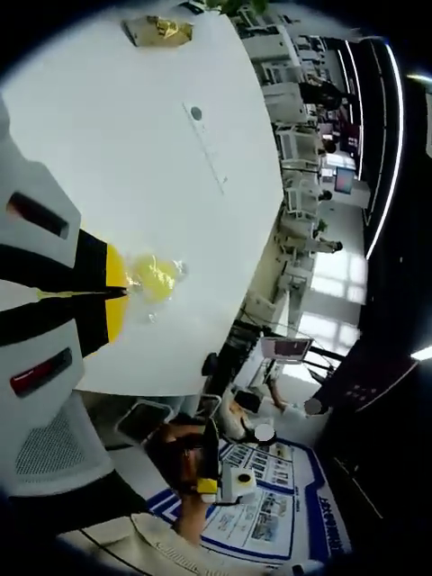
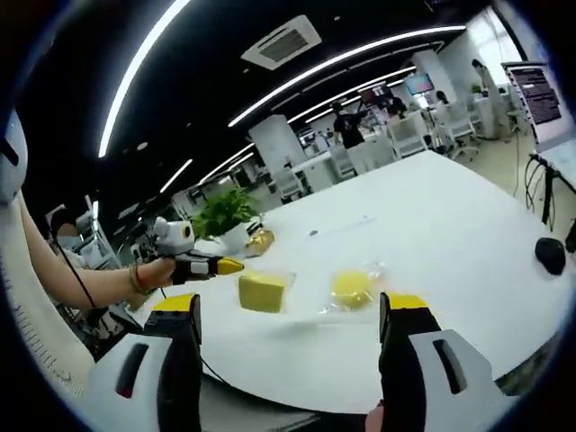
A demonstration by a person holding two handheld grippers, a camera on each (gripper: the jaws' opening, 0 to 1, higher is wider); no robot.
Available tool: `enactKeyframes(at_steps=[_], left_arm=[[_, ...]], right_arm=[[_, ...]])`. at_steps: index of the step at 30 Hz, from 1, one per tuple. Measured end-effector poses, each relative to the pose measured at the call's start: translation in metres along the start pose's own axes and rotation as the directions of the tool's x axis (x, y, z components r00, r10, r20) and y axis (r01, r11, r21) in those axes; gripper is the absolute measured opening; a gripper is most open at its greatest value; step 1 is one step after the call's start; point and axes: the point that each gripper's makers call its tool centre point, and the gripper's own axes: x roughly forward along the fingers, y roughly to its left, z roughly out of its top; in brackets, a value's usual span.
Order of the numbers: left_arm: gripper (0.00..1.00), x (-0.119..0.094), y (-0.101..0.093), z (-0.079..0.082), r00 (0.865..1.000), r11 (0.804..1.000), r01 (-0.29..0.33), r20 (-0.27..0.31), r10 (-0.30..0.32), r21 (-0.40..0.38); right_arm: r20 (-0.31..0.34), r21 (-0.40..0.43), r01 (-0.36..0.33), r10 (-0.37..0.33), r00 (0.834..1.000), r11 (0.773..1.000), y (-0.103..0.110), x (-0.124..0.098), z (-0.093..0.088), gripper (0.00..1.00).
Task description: Compare the silicone blocks by pressing each to a similar depth, holding the contact briefly, and releasing to observe deformation and rebound differences across the visible hardness samples.
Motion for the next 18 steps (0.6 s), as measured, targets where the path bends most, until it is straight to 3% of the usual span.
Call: enactKeyframes(at_steps=[7, 8, 12, 18], left_arm=[[0.00, 0.015, 0.013, -0.010, 0.999, 0.999, 0.028, -0.025, -0.029, -0.037], [0.00, 0.016, 0.015, -0.006, 0.999, 0.998, 0.041, 0.006, -0.041, -0.054], [0.00, 0.014, 0.043, 0.003, 0.999, 0.996, -0.031, 0.032, 0.034, -0.084], [0.00, 0.014, 0.091, 0.001, 0.991, 0.989, -0.131, 0.003, 0.131, -0.063]], right_arm=[[-0.002, -0.006, 0.071, -0.071, 0.997, 0.997, -0.011, -0.009, 0.007, 0.74], [-0.009, -0.018, 0.084, -0.084, 0.996, 0.996, -0.013, -0.010, 0.008, 0.74], [-0.029, -0.050, 0.111, -0.113, 0.993, 0.993, -0.017, -0.012, 0.009, 0.73], [-0.068, -0.028, 0.119, -0.121, 0.990, 0.992, -0.018, -0.007, 0.001, 0.73]])
